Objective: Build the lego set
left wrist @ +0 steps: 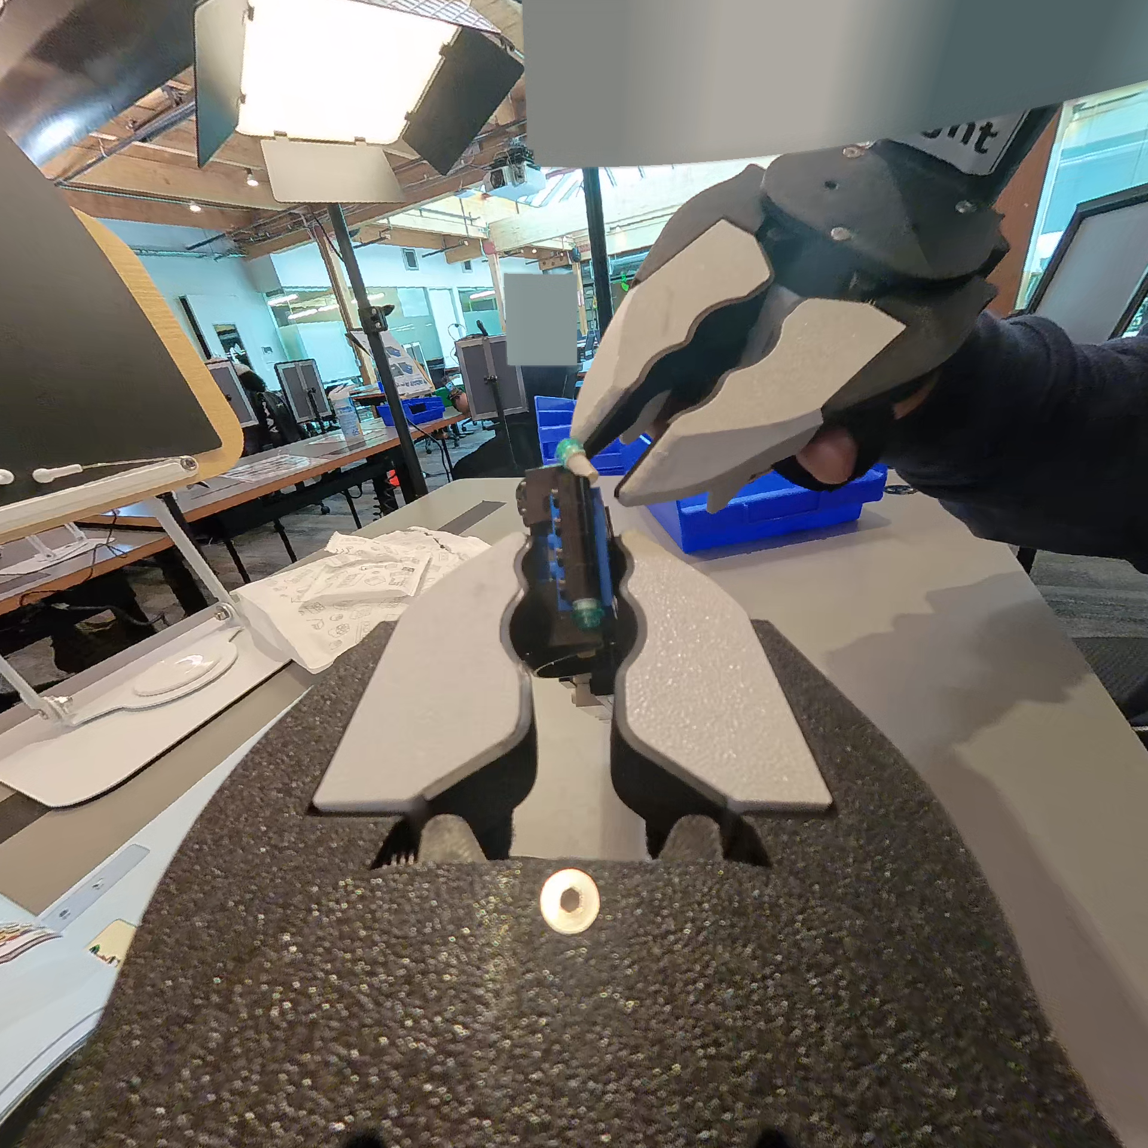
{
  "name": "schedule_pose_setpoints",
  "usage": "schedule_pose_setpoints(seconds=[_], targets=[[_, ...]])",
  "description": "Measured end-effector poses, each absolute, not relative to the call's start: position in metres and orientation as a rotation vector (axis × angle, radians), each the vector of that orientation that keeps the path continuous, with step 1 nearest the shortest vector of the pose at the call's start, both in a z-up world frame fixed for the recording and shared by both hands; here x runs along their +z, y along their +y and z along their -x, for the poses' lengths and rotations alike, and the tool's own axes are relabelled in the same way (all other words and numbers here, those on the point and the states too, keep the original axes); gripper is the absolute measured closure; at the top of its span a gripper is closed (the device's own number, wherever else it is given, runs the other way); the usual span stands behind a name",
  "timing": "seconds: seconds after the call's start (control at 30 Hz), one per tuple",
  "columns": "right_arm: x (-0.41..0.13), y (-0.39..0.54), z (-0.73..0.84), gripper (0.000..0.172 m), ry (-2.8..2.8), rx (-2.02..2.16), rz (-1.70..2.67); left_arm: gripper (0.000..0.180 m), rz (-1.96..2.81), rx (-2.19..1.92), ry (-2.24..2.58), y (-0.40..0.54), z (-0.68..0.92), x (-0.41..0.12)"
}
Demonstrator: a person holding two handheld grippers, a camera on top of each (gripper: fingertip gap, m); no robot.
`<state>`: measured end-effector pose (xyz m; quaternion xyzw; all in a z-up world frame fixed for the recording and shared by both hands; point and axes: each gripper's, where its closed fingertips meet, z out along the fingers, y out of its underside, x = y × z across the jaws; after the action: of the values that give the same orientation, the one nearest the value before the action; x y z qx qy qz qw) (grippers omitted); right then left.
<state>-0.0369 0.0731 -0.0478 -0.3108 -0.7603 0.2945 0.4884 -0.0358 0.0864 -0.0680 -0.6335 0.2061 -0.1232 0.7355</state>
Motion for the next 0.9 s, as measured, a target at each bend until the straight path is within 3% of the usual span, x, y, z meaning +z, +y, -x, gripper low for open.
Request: schedule_pose_setpoints(seconds=[0.23, 0.53, 0.9], targets=[[-0.043, 0.077, 0.024, 0.153, -1.964, 0.681, 0.57, 0.158, 1.401, -0.294, 0.51, 0.084, 0.029, -0.069], [-0.034, 0.064, 0.013, 0.152, -2.316, 1.047, 0.41, 0.158, 1.401, -0.429, 0.638, 0.075, 0.01, -0.075], [-0.045, 0.053, 0.007, 0.152, -2.526, 1.177, 0.342, 0.159, 1.402, -0.498, 0.687, 0.07, 0.001, -0.079]])
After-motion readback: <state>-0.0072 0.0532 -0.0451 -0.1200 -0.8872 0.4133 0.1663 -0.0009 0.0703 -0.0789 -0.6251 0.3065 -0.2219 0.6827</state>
